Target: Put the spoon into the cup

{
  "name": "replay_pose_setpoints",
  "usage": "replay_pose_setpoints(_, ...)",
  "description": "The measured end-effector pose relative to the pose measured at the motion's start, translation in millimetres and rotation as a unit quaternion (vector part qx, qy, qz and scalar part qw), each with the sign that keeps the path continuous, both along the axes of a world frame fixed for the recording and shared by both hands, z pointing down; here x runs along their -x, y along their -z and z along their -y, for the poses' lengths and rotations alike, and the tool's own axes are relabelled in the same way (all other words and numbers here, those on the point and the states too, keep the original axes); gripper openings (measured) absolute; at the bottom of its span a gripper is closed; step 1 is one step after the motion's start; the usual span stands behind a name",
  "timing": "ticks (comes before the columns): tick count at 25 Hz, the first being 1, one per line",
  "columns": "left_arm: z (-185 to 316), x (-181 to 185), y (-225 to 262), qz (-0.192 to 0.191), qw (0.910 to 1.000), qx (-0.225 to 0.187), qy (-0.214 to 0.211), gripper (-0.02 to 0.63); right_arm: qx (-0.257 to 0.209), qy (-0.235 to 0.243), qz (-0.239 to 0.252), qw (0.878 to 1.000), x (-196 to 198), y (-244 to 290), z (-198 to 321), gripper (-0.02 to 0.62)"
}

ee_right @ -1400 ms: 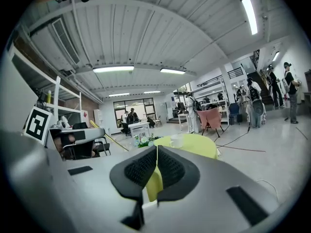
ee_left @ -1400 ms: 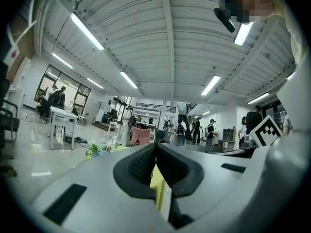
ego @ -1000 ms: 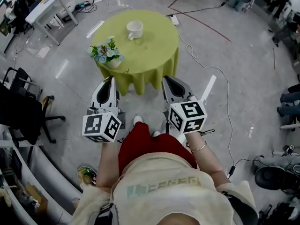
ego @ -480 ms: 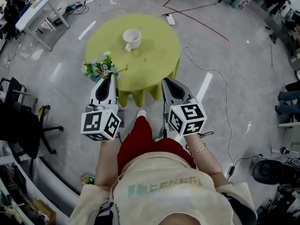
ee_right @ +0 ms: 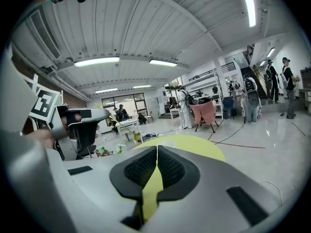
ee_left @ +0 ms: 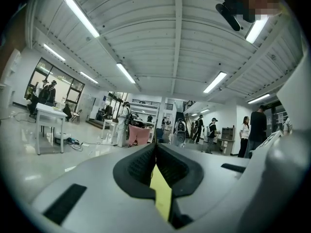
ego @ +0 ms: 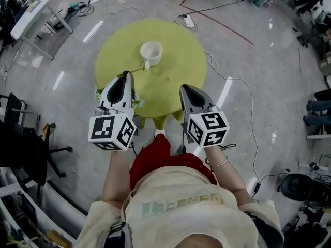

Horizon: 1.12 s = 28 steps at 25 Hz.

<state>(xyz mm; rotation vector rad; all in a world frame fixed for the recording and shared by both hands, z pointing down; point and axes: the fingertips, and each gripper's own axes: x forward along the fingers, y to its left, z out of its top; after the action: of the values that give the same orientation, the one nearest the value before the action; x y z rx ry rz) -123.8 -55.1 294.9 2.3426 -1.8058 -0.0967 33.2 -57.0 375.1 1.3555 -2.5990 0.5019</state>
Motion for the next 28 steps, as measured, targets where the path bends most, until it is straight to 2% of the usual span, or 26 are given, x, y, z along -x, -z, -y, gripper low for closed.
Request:
replay_pose_setpoints(14,90,19,27,0.023,0.998,-0.021,-0.055,0.025,0.012,-0.03,-0.006,0.999,20,-4,61,0.037)
replay_pose_setpoints(28,157,32,-16,-0.001,0.9962,0.039,-0.078,0.025,0.041,-0.04,-0.022,0.998,35,-26,110,0.037)
